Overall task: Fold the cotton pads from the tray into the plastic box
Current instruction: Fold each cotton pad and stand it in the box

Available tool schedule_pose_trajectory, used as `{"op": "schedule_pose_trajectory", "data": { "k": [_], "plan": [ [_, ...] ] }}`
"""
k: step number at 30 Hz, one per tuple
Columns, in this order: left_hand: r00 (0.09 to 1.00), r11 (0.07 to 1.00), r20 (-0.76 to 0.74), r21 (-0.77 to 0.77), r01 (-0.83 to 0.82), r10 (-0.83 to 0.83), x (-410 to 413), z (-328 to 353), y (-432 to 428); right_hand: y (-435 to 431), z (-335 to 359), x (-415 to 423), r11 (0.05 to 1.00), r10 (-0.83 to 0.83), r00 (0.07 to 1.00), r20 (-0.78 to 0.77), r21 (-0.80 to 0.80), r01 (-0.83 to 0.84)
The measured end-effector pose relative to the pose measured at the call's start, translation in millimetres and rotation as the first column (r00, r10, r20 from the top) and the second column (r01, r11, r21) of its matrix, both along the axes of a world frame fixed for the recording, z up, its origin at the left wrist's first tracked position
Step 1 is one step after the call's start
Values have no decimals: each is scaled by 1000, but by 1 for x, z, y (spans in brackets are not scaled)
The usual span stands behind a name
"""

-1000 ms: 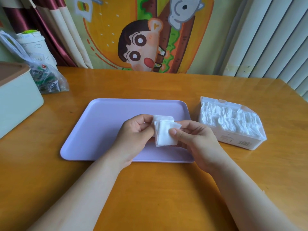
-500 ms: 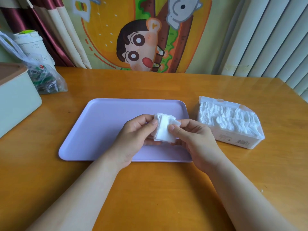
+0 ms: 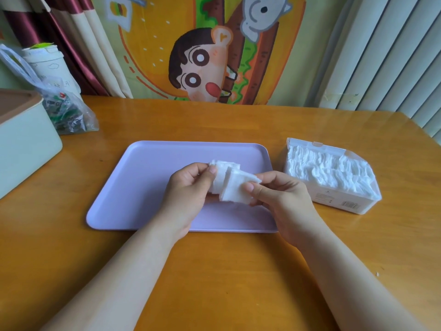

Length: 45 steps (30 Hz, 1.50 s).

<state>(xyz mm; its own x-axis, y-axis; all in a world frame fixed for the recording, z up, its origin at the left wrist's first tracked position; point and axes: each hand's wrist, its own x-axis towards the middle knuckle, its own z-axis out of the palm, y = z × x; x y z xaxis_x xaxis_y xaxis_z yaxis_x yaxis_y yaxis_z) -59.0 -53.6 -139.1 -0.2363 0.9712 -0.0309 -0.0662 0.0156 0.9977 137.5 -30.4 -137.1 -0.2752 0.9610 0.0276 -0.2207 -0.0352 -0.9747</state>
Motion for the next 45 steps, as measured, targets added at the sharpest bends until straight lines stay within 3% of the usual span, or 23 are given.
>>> {"op": "schedule_pose_trajectory", "data": {
  "k": [4, 10, 23, 26, 29, 32, 37, 40, 45],
  "plan": [
    [996, 999, -85, 9, 34, -33, 0, -2, 0, 1, -1, 2, 996, 90, 995, 44, 16, -90],
    [980, 985, -107, 16, 169, -166, 4, 1, -5, 1, 0, -2, 1000, 9, 999, 38, 4, -9],
    [982, 983, -77, 56, 174, -170, 5, 5, -9, -1, -2, -4, 997, -77, 993, 86, 16, 76],
    [982, 983, -81, 49, 176, -171, 5, 6, -9, -3, -3, -7, 985, -169, 978, 123, 37, 166],
    [981, 985, -110, 45, 166, -161, 6, 7, -10, -4, -6, -11, 943, -322, 913, 249, 169, 287],
    [980, 988, -133, 25, 150, -145, 7, 10, -12, -11, -7, -15, 930, -325, 886, 331, 281, 237],
    [967, 972, -124, 45, 229, -222, 6, 16, -18, -17, 3, -13, 975, -147, 949, 279, 202, 92],
    [949, 956, -157, 65, 286, -273, 7, 18, -21, -13, 2, -10, 981, -178, 966, 189, 116, 158],
    [989, 988, -130, 131, 84, -67, 2, 15, -15, -5, -4, -5, 989, -144, 989, 29, -6, 145]
  ]
}}
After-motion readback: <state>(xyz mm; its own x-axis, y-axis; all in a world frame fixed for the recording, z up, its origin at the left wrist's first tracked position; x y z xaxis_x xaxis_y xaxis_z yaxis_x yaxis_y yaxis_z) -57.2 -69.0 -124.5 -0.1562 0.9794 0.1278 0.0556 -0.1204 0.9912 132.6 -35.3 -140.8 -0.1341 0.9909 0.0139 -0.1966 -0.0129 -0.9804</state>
